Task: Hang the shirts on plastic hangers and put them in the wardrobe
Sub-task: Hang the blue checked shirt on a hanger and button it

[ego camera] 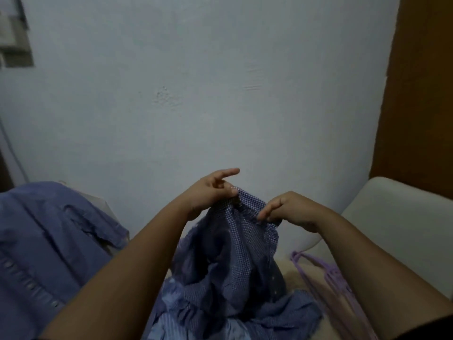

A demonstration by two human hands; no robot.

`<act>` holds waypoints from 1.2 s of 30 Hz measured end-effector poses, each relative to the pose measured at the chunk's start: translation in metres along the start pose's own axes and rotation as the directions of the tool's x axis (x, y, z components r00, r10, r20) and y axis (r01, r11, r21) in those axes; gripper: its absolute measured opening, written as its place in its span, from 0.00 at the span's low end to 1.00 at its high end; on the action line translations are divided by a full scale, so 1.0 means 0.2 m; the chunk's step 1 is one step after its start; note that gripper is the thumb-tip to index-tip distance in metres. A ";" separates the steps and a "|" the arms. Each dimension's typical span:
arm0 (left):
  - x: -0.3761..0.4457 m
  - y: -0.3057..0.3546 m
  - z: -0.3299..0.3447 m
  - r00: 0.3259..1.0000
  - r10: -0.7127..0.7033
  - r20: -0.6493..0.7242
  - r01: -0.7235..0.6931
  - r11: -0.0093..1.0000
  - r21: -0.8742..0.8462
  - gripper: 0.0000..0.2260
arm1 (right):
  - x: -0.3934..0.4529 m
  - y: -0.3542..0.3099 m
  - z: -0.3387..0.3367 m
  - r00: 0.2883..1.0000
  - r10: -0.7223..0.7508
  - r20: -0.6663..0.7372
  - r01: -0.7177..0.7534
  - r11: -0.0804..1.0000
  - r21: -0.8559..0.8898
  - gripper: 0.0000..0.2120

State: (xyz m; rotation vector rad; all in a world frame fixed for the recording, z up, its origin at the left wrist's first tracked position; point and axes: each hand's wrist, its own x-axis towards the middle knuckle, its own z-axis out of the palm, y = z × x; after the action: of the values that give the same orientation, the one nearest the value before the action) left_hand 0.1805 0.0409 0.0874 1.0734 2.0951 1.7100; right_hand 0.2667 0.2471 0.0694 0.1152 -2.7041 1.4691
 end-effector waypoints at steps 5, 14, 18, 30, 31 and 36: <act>-0.08 0.11 0.02 0.998 0.029 0.052 -0.027 0.999 -0.037 0.10 | -0.11 -0.10 -0.08 0.997 0.003 -0.077 0.024 0.935 0.355 0.20; -0.18 0.18 0.12 0.996 0.046 0.074 -0.045 0.999 -0.023 0.13 | -0.29 -0.27 -0.15 0.997 -0.066 0.026 0.057 0.962 0.268 0.13; -0.20 0.21 0.15 0.995 0.020 0.096 -0.031 0.993 0.117 0.13 | -0.33 -0.33 -0.17 0.997 -0.061 -0.047 0.068 0.984 0.163 0.15; -0.28 0.07 0.22 0.992 -0.087 0.092 0.026 0.851 0.525 0.17 | -0.57 -0.47 -0.29 0.919 -0.198 -0.341 0.230 0.972 0.056 0.21; -0.28 0.05 0.21 0.992 -0.088 0.094 0.020 0.825 0.564 0.19 | -0.59 -0.46 -0.30 0.909 -0.199 -0.366 0.237 0.970 0.060 0.22; -0.33 0.02 0.17 0.996 -0.076 0.044 0.022 0.702 0.712 0.22 | -0.67 -0.39 -0.36 0.875 -0.186 -0.447 0.256 0.962 0.100 0.22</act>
State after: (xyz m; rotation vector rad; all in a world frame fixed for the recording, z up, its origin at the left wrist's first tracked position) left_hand 0.2489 0.0220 0.0639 1.2013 2.7851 0.7716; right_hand 0.4094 0.2699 0.1625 0.0885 -2.1446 1.4331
